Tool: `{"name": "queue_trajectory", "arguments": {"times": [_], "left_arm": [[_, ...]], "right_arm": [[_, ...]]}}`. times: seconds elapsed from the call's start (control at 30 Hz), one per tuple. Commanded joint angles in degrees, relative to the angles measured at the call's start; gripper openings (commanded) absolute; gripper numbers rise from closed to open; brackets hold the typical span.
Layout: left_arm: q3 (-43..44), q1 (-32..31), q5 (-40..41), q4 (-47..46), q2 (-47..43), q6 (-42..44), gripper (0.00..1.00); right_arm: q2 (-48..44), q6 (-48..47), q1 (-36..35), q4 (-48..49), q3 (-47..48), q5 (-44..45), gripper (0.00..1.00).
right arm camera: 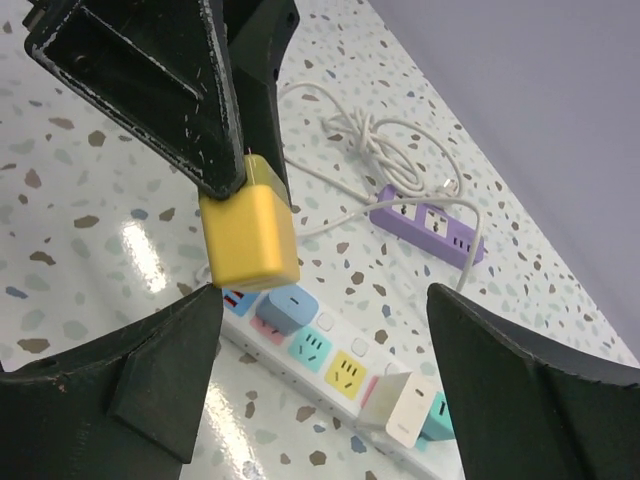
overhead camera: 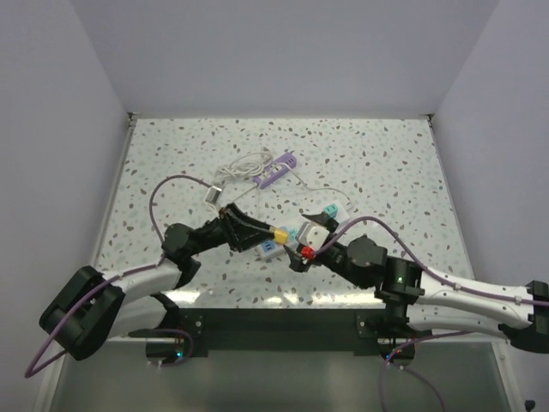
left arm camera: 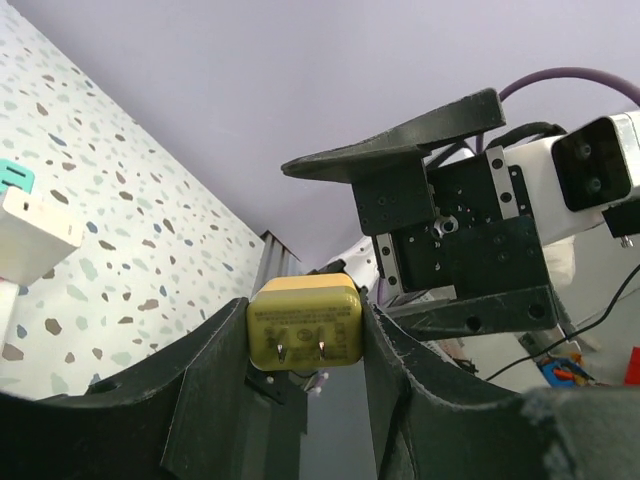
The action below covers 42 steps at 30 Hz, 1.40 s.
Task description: Insert the plug
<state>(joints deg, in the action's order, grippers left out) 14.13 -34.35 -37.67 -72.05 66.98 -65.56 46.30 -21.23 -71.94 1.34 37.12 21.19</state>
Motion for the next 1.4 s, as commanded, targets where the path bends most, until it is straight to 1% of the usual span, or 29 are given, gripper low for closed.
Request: {"name": "queue_trajectory", "arguments": {"times": [0.0,0.07,0.17,0.2,0.23,0.27,0.33,0.37,0.43,0.47,0.57,0.67,0.7,0.73,0.8,0.83,0.93,1.1,1.2,1.23,1.27,1.3,1.37], "left_arm": [[1.6,1.7,-1.6,-1.9,-2.9,0.9,0.0],[1.7,2.4,-1.4,-1.4,-3.8,2.1,0.0],[2.0,3.0,-1.1,-1.3,-5.7,4.4,0.0],[2.1,3.1,-0.7,-1.3,-6.9,5.9,0.0],[2.2,3.1,-0.4,-0.9,-7.6,6.7,0.0],[2.5,3.1,-0.1,-0.7,-8.7,7.5,0.0],[2.9,3.1,-0.3,-0.6,-9.6,9.0,0.0],[3.1,3.2,-0.4,-0.9,-10.2,9.0,0.0],[2.7,3.1,-0.4,-3.5,-10.6,8.3,0.0],[2.6,3.2,-0.4,-4.4,-10.7,7.9,0.0],[1.8,3.1,-0.6,-8.8,-10.2,6.2,0.0],[1.0,3.1,-1.1,-13.4,-9.2,4.4,0.0],[0.7,3.1,-1.3,-14.7,-9.1,3.3,0.0],[0.5,3.2,-1.4,-16.3,-8.9,3.0,0.0],[0.4,3.1,-1.4,-17.3,-8.9,2.1,0.0],[0.3,3.1,-1.4,-17.8,-9.0,2.0,0.0],[0.4,3.1,-1.6,-17.8,-9.8,1.8,0.0],[0.1,3.2,-1.3,-17.9,-11.3,2.0,0.0],[0.1,3.2,-1.3,-19.1,-11.0,1.6,0.0],[0.0,3.1,-1.4,-19.7,-10.6,1.3,0.0],[0.0,3.1,-1.4,-20.4,-10.3,0.6,0.0],[-0.1,3.1,-1.5,-21.5,-10.0,0.3,0.0],[0.0,3.2,-1.7,-22.3,-9.3,-0.2,0.0]], "right_arm": [[-3.2,3.4,0.3,2.3,-0.6,1.2,0.86],[-4.4,5.3,0.3,2.4,-0.4,2.9,0.87],[-5.0,12.2,0.5,4.5,0.0,4.6,0.88],[-5.7,16.9,0.7,5.4,0.3,4.5,0.88],[-6.1,19.7,0.7,6.1,0.2,4.3,0.88],[-7.6,24.7,0.9,7.5,0.1,3.5,0.88],[-9.6,28.7,1.2,9.1,-1.1,3.0,0.88],[-11.0,31.9,1.3,11.6,-2.0,2.0,0.87],[-13.8,35.2,1.8,14.5,-4.2,0.7,0.86],[-14.5,37.6,1.9,15.4,-4.9,-1.5,0.85],[-14.5,41.4,2.4,19.1,-6.5,-4.8,0.84],[-11.0,44.7,3.7,22.8,-6.7,-9.9,0.85],[-9.9,45.7,5.0,24.0,-6.9,-13.0,0.85],[-7.7,46.6,5.7,26.8,-7.1,-14.7,0.85],[-6.0,49.4,8.1,29.3,-8.2,-17.3,0.85],[-4.8,50.1,8.9,32.4,-8.7,-19.3,0.85],[-4.2,51.6,10.8,36.5,-11.1,-20.7,0.85],[-3.4,51.8,10.9,38.9,-12.7,-21.1,0.86],[-2.4,52.0,10.9,42.3,-14.0,-21.3,0.86],[-2.4,52.1,10.9,44.1,-14.3,-22.6,0.85],[-1.7,52.2,10.9,44.8,-14.6,-22.9,0.79],[-1.4,52.5,10.9,45.5,-14.8,-23.3,0.77],[-0.4,53.2,10.9,46.8,-14.8,-24.1,0.73]]}}
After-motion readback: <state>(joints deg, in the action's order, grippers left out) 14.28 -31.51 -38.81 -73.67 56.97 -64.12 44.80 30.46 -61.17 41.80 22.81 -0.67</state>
